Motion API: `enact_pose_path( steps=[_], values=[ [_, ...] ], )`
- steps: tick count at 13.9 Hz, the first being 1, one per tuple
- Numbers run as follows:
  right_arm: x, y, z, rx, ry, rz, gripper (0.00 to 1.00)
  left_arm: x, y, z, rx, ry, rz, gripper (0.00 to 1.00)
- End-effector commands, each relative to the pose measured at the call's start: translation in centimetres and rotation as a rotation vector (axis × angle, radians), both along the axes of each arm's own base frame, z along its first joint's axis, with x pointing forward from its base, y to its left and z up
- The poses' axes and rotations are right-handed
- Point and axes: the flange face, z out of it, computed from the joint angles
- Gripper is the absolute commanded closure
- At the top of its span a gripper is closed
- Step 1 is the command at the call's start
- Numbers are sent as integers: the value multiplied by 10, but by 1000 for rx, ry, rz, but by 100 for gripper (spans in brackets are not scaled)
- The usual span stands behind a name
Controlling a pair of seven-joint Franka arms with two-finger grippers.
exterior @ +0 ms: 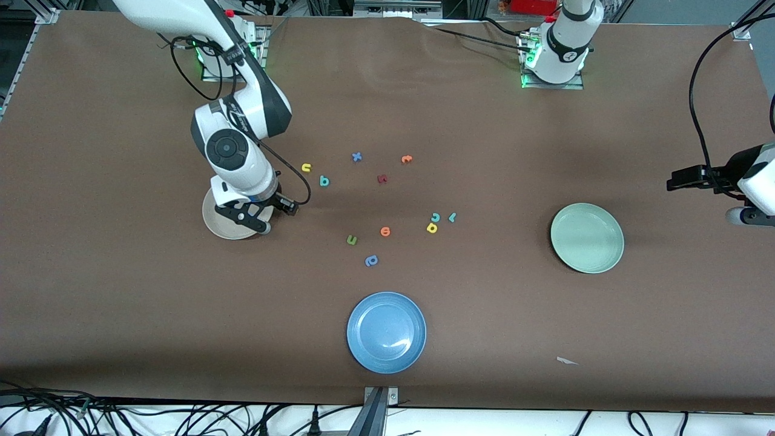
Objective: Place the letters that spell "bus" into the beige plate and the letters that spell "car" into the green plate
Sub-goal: 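Reach the right gripper down to the yellow s letter beside the white plate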
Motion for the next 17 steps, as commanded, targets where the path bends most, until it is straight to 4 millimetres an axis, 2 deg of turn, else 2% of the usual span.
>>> enact_pose_path(
  steps=[1, 3, 5, 8, 9, 12, 14, 17],
  values=[
    [-11, 6, -28, 16, -41, -41, 31, 0, 1, 6, 5, -10, -25, 0],
    [-13, 7, -36, 14, -32, -38, 31, 2, -4, 2, 5, -6, -33, 1],
    [-24, 23, -54, 6, -17, -8, 34, 6, -8, -2, 7, -15, -39, 1],
    [-25, 20, -62, -3, -6, -8, 35, 10, -12, -11, 5, -12, -41, 1],
    [-25, 19, -64, -6, -4, -5, 36, 14, -17, -19, -19, -8, -34, 1],
    [-24, 14, -67, -19, -6, -2, 36, 17, -30, -22, -58, -16, -21, 1],
    [-25, 13, -75, -27, 2, 2, 38, 19, -41, -27, -52, -7, -6, 1],
    [-27, 14, -80, -30, 9, 5, 46, 23, -54, -32, -42, -13, 14, 1]
  ],
)
